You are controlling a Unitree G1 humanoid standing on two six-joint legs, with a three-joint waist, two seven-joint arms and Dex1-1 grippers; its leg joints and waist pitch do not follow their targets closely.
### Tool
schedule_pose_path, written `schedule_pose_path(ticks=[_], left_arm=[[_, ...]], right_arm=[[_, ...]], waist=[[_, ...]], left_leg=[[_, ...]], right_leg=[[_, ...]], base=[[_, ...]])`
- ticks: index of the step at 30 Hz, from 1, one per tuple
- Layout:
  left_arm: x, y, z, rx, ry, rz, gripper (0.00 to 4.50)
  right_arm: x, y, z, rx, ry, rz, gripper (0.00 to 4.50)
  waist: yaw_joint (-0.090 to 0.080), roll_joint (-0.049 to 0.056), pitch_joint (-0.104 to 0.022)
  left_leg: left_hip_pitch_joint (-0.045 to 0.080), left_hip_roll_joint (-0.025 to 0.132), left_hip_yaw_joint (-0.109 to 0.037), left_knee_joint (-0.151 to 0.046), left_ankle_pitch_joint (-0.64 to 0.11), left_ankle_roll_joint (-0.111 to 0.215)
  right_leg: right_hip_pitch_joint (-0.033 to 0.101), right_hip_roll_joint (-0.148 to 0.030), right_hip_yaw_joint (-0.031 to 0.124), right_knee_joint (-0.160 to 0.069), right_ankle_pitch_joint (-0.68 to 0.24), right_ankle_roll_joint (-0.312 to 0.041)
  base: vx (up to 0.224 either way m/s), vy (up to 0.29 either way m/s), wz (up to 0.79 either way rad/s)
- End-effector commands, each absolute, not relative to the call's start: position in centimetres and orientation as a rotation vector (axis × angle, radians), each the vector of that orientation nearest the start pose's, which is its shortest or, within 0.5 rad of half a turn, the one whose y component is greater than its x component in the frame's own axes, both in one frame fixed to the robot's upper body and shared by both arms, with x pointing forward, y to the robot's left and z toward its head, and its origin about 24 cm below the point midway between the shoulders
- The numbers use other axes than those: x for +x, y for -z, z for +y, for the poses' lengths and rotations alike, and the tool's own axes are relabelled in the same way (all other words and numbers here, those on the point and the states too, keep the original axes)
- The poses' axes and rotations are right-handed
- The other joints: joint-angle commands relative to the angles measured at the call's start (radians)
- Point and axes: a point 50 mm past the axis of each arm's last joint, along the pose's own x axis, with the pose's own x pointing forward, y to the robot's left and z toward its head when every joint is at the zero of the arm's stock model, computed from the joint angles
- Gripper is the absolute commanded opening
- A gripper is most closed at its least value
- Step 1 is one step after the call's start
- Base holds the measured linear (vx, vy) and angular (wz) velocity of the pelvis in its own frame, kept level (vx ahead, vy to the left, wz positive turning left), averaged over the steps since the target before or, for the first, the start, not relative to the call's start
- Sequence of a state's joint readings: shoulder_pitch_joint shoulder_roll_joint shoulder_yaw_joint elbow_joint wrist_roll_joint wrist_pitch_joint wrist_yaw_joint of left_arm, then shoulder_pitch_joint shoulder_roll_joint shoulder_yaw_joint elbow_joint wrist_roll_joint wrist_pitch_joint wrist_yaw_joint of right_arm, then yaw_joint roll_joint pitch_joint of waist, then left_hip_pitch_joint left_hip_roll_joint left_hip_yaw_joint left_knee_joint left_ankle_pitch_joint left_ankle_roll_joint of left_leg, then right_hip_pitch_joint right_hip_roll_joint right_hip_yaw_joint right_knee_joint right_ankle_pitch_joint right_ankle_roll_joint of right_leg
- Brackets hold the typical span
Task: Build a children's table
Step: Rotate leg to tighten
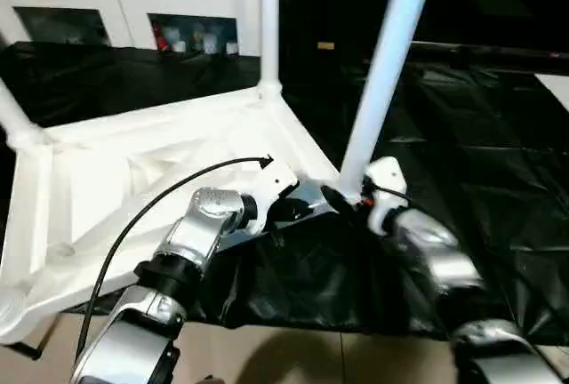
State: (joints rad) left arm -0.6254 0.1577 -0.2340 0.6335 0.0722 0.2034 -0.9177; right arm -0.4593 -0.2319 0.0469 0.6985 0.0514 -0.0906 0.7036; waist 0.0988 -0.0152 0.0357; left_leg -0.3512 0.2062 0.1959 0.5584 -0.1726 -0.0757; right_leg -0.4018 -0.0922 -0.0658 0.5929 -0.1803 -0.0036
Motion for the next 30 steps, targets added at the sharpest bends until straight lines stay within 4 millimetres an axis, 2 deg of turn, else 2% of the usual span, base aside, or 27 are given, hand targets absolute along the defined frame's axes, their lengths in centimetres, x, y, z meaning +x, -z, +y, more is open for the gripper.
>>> schedule_pose_path(ticks=[1,3,4,5,7,9,12,16,19,20,22,24,25,26,28,29,30], left_arm=[[32.5,-4.7,7.3,0.299,1.166,0.371,0.00],[32.3,-4.7,7.6,0.307,1.189,0.374,0.00],[32.3,-4.7,7.6,0.307,1.189,0.374,0.00],[32.3,-4.6,7.7,0.308,1.200,0.375,0.00],[32.2,-4.6,7.9,0.311,1.208,0.376,0.00],[32.1,-4.6,8.0,0.312,1.228,0.378,0.00],[31.9,-4.6,8.0,0.317,1.253,0.372,0.00],[31.9,-4.8,7.9,0.337,1.272,0.344,0.00],[32.5,-5.4,7.8,0.333,1.215,0.294,0.00],[32.6,-5.5,7.9,0.323,1.210,0.292,0.27],[32.8,-6.3,7.9,0.256,1.201,0.271,0.27],[32.7,-7.4,8.3,0.202,1.207,0.249,0.60],[32.7,-7.4,8.4,0.202,1.208,0.248,0.60],[32.5,-7.8,8.8,0.206,1.215,0.245,0.63],[32.2,-8.0,9.6,0.202,1.209,0.259,0.71],[31.7,-8.1,10.6,0.213,1.221,0.285,0.86],[31.3,-8.1,11.2,0.221,1.233,0.303,0.86]], right_arm=[[30.3,-0.7,-14.3,-0.150,-0.897,0.298,3.68],[29.5,-1.7,-17.3,-0.179,-0.960,0.299,3.68],[29.5,-1.7,-17.3,-0.179,-0.960,0.299,3.68],[29.1,-2.0,-18.4,-0.193,-0.986,0.311,3.68],[28.6,-2.5,-19.7,-0.216,-1.014,0.328,3.68],[28.3,-3.0,-20.8,-0.230,-1.025,0.337,3.68],[28.1,-3.7,-22.0,-0.238,-1.020,0.336,3.68],[27.7,-3.9,-22.0,-0.235,-1.045,0.334,3.68],[27.1,-4.3,-20.7,-0.190,-1.129,0.313,3.68],[27.0,-4.3,-20.6,-0.184,-1.138,0.310,3.72],[26.9,-4.7,-20.0,-0.162,-1.166,0.292,3.72],[26.8,-5.1,-19.0,-0.132,-1.201,0.267,3.72],[26.8,-5.2,-19.0,-0.129,-1.204,0.265,3.72],[26.8,-5.4,-18.5,-0.120,-1.220,0.250,3.72],[27.0,-5.6,-17.9,-0.110,-1.220,0.231,3.72],[27.2,-5.6,-17.3,-0.095,-1.216,0.218,3.72],[27.3,-5.7,-16.9,-0.085,-1.213,0.211,3.72]], waist=[[-0.003,-0.005,-0.046],[0.000,-0.010,-0.047],[0.003,-0.011,-0.048],[0.002,-0.011,-0.046],[0.003,-0.011,-0.047],[0.002,-0.016,-0.046],[0.003,-0.016,-0.047],[0.004,-0.017,-0.048],[0.011,-0.019,-0.049],[0.012,-0.018,-0.048],[0.014,-0.020,-0.048],[0.019,-0.019,-0.048],[0.019,-0.019,-0.048],[0.015,-0.022,-0.046],[0.012,-0.022,-0.046],[0.011,-0.027,-0.046],[0.005,-0.026,-0.045]], left_leg=[[0.004,0.024,-0.009,-0.062,-0.297,0.046],[-0.002,0.022,-0.008,-0.059,-0.266,0.068],[-0.001,0.023,-0.008,-0.057,-0.264,0.073],[-0.004,0.023,-0.009,-0.057,-0.258,0.080],[-0.004,0.024,-0.009,-0.057,-0.257,0.083],[-0.004,0.024,-0.009,-0.056,-0.265,0.084],[-0.005,0.025,-0.010,-0.054,-0.238,0.089],[-0.005,0.024,-0.009,-0.051,-0.223,0.098],[-0.005,0.027,-0.008,-0.049,-0.212,0.111],[-0.006,0.027,-0.009,-0.050,-0.210,0.112],[-0.007,0.027,-0.009,-0.049,-0.212,0.107],[-0.005,0.032,-0.012,-0.053,-0.220,0.090],[-0.005,0.032,-0.012,-0.053,-0.220,0.090],[-0.005,0.034,-0.013,-0.055,-0.228,0.083],[-0.005,0.031,-0.011,-0.054,-0.229,0.081],[-0.007,0.032,-0.014,-0.056,-0.220,0.076],[-0.010,0.030,-0.013,-0.057,-0.216,0.073]], right_leg=[[0.042,-0.046,0.041,-0.083,-0.258,-0.170],[0.047,-0.045,0.040,-0.079,-0.227,-0.179],[0.049,-0.046,0.039,-0.079,-0.225,-0.180],[0.049,-0.046,0.039,-0.078,-0.228,-0.185],[0.048,-0.047,0.037,-0.079,-0.240,-0.186],[0.048,-0.048,0.036,-0.083,-0.280,-0.181],[0.048,-0.047,0.036,-0.080,-0.255,-0.188],[0.048,-0.047,0.035,-0.077,-0.232,-0.195],[0.049,-0.046,0.034,-0.072,-0.206,-0.197],[0.049,-0.046,0.034,-0.072,-0.206,-0.197],[0.048,-0.048,0.034,-0.073,-0.228,-0.194],[0.048,-0.054,0.035,-0.070,-0.240,-0.207],[0.048,-0.054,0.035,-0.070,-0.240,-0.207],[0.046,-0.051,0.035,-0.068,-0.224,-0.211],[0.045,-0.050,0.036,-0.069,-0.222,-0.207],[0.048,-0.053,0.036,-0.063,-0.223,-0.207],[0.046,-0.051,0.036,-0.065,-0.241,-0.197]], base=[[0.000,0.000,0.00],[0.000,0.000,0.00],[0.000,0.000,0.00],[0.000,0.000,0.00],[0.000,0.000,0.00],[0.000,0.000,0.00],[0.000,0.000,0.00],[0.000,0.000,0.00],[0.000,0.000,0.00],[0.000,0.000,0.00],[0.000,0.000,0.00],[0.000,0.000,0.00],[0.000,0.000,0.00],[0.000,0.000,0.00],[0.000,0.000,0.00],[0.000,0.000,0.00],[0.000,0.000,0.00]])
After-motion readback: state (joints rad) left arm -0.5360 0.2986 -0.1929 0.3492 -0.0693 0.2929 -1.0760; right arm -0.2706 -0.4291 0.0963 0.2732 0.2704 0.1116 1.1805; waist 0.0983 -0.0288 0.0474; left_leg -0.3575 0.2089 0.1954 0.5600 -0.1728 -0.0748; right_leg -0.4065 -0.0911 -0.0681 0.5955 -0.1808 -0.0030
